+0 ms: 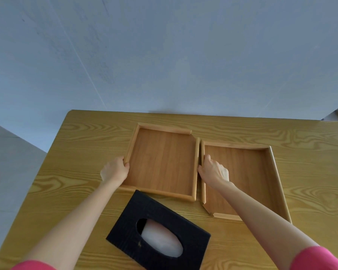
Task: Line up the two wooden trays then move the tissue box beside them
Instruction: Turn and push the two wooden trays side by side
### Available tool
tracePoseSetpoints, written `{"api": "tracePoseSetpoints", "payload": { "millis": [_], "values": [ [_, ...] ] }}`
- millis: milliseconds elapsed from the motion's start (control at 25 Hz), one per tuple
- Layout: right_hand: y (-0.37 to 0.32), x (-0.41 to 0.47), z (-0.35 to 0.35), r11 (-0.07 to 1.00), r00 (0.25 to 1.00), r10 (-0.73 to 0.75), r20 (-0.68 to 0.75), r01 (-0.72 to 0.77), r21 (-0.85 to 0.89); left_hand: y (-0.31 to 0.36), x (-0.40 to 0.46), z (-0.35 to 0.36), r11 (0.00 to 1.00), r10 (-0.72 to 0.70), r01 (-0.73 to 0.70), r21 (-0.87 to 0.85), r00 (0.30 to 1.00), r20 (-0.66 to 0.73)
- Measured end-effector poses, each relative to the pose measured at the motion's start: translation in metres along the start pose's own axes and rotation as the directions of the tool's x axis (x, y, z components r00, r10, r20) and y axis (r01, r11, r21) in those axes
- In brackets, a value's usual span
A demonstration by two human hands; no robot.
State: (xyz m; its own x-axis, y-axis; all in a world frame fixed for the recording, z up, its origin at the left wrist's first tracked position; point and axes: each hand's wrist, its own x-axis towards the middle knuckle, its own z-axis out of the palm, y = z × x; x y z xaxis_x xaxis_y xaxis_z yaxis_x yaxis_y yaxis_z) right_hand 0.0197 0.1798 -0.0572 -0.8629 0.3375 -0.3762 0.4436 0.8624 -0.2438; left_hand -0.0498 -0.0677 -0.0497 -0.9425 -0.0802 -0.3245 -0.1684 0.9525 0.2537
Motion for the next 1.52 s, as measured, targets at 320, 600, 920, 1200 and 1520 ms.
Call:
{"api": "tracePoseSetpoints", "payload": {
  "millis": [320, 600, 920, 1200, 1520],
  "values": [
    [0.018, -0.016, -0.003, 0.968, 0.994, -0.108, -0.010, 0.107, 0.227, -0.004, -0.007, 0.001, 0.997, 0.004, -0.010, 0.070, 0.996, 0.087],
    [0.040, -0.055, -0.007, 0.943, 0.962, -0.274, 0.018, 0.265, 0.203, 0.043, -0.030, -0.005, 0.961, 0.263, -0.259, 0.097, 0.964, -0.035],
    [0.093, -0.101, 0.008, 0.908, 0.919, -0.387, 0.075, 0.394, -0.140, 0.107, -0.080, 0.041, 0.860, 0.506, -0.509, -0.041, 0.837, 0.210],
    [0.106, -0.101, 0.026, 0.905, 0.901, -0.421, -0.109, 0.409, -0.115, 0.115, -0.086, 0.067, 0.870, 0.469, -0.491, 0.040, 0.851, 0.238],
    [0.092, -0.098, 0.031, 0.894, 0.877, -0.448, -0.175, 0.439, -0.090, 0.100, -0.094, 0.069, 0.890, 0.454, -0.450, -0.074, 0.859, 0.235]
  ]
}}
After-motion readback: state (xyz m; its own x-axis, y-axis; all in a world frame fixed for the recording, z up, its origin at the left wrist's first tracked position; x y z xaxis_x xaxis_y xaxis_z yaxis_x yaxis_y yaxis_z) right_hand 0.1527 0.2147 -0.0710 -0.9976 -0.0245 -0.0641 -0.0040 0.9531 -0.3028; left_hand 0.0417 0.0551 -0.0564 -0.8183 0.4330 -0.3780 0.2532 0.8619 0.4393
